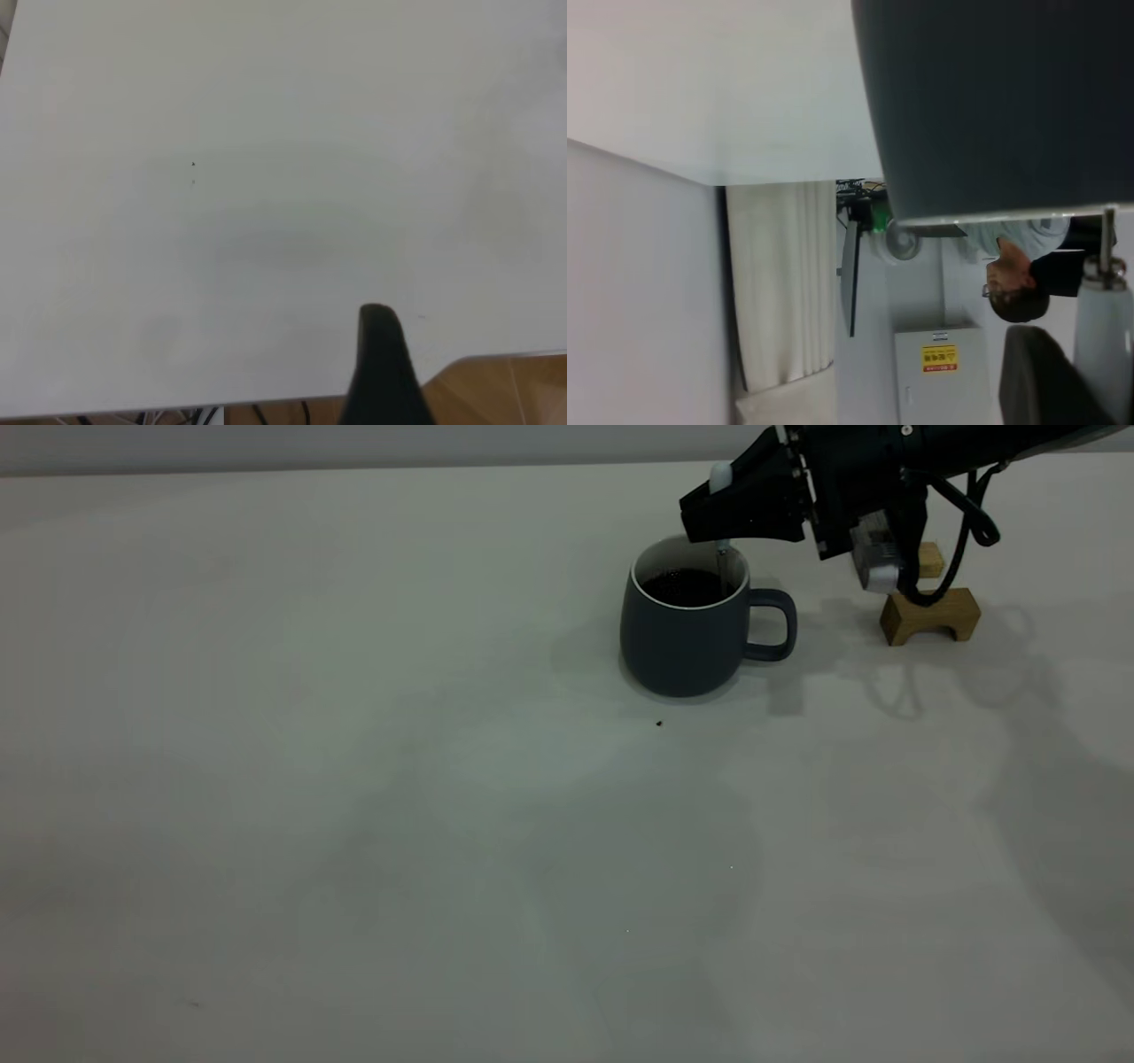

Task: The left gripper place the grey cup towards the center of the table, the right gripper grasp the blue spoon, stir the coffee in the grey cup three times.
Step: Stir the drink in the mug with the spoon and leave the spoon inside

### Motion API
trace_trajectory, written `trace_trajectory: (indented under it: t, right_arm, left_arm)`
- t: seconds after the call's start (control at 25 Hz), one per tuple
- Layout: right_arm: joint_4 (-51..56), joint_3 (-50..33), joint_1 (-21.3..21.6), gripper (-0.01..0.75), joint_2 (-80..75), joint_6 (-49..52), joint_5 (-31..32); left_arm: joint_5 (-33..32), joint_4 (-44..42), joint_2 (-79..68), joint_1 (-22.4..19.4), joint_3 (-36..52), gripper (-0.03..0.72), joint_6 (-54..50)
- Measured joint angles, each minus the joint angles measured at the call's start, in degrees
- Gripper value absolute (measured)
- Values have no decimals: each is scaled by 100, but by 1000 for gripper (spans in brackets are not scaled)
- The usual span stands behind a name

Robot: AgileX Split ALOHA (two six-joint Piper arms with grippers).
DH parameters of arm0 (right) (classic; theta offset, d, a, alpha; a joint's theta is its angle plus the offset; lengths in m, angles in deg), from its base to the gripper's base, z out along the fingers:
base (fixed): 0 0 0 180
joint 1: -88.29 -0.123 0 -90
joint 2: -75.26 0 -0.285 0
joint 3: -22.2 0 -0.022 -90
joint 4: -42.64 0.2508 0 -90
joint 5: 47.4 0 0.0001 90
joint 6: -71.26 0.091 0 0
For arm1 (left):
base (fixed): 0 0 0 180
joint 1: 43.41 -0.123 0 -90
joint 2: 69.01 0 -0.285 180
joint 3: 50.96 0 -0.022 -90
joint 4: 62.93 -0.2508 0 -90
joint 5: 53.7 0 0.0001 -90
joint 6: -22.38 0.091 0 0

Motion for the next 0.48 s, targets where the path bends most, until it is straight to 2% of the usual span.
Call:
trace_trajectory:
  t: [0.48]
  right_arm:
    - [-194,0,-92,88,0,0,63]
  left_arm:
    - [0,0,0,0,0,585,-4]
